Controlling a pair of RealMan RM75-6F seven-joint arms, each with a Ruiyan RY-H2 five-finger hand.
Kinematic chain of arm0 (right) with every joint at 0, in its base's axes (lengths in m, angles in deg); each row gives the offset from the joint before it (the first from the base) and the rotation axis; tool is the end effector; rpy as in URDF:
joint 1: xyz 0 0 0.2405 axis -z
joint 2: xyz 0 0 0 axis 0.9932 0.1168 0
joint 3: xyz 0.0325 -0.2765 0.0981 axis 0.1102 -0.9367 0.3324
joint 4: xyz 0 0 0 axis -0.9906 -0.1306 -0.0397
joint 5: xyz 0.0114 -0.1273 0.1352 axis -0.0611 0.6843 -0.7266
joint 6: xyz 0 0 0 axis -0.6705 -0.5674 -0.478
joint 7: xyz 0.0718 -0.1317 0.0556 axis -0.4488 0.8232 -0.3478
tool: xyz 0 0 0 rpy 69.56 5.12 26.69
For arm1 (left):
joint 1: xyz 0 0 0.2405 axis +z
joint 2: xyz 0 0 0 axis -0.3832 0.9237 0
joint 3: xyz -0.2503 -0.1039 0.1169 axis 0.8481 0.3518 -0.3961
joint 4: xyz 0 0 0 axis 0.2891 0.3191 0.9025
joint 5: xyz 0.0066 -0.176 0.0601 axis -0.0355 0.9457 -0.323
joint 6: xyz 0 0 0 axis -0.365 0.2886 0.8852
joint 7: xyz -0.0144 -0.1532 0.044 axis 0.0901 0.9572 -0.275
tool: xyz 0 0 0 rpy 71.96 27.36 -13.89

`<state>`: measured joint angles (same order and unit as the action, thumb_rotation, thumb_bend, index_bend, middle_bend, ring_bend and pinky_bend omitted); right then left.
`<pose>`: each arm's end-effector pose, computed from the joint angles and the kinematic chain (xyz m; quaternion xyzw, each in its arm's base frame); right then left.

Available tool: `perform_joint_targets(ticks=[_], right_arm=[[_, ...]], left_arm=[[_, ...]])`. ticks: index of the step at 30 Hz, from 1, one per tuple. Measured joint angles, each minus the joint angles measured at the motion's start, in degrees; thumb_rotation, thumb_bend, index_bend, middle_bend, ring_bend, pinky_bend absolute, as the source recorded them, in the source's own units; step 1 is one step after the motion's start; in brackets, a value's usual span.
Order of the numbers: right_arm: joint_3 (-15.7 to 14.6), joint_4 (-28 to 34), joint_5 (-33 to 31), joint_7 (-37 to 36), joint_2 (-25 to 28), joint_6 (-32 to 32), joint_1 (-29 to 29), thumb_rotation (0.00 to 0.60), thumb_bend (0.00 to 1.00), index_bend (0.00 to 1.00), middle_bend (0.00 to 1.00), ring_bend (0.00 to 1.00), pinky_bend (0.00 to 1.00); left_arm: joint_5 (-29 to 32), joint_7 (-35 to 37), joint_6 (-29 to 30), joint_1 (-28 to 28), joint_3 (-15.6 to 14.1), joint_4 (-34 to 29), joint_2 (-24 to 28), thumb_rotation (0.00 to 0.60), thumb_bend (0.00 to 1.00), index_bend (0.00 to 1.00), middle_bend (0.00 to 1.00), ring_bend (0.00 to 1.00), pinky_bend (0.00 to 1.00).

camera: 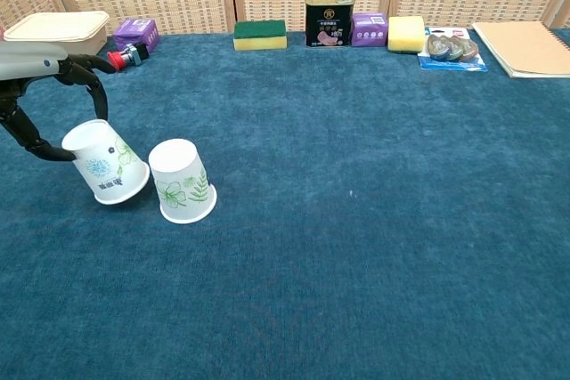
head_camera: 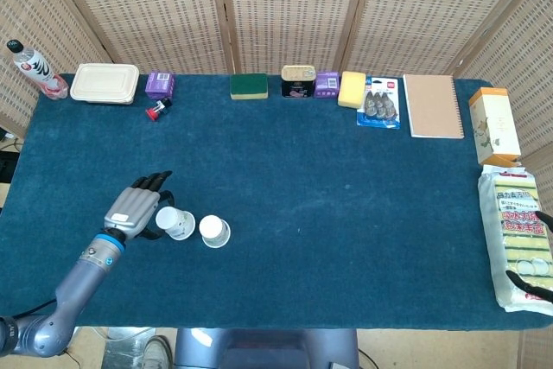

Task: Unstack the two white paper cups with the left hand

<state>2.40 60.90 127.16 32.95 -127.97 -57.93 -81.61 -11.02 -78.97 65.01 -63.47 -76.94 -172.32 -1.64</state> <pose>-0.3590 -0.1641 0.2648 0.5162 -0.4212 0.4527 0.5926 -0.2112 0.3343 0.0879 -0.7413 -0.4343 -0.2601 0.4406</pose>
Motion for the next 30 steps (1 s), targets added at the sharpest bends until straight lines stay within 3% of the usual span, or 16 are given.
perform_joint_targets(ticks=[11,16,20,26,30], right_arm=[[0.03,-0.24,-0.15,-1.07,0.23,-0.14,0.09,0.6,0.16,0.13,0.01,0.0,0.0],[0.05,-0.42,-0.12,-1.55,0.34,-0.24,0.12,0.6,0.16,0.13,0.01,0.0,0.0],[0.07,-0.48,-0.13,-1.77,0.39,-0.29,0.15,0.6,0.16,0.13,0.01,0.0,0.0],[0.12,-0.65,-0.24,-2.15,0.45,-0.31,0.17,0.6,0.16,0.13,0.01,0.0,0.0],[0.15,-0.67,-0.25,-1.95,0.39,-0.48,0.22,0.6,0.16,0.13,0.01,0.0,0.0]], left_arm=[[4.25,-5.98,2.09,-2.22,0.44,-0.52,-3.13,0.6,0.21,0.37,0.0,0.0,0.09],[6.3,-8.29,3.63,-2.98,0.42,-1.57,-3.92,0.6,0.21,0.13,0.0,0.0,0.09],[6.61,-9.07,4.65,-3.15,0.31,-2.4,-3.86,0.6,0.19,0.01,0.0,0.0,0.09],[3.92,-7.03,4.99,-2.38,0.3,-4.43,-2.41,0.6,0.18,0.0,0.0,0.0,0.09],[-1.71,-4.55,6.8,-0.29,-0.42,-5.9,-0.37,0.6,0.16,0.0,0.0,0.0,0.09]])
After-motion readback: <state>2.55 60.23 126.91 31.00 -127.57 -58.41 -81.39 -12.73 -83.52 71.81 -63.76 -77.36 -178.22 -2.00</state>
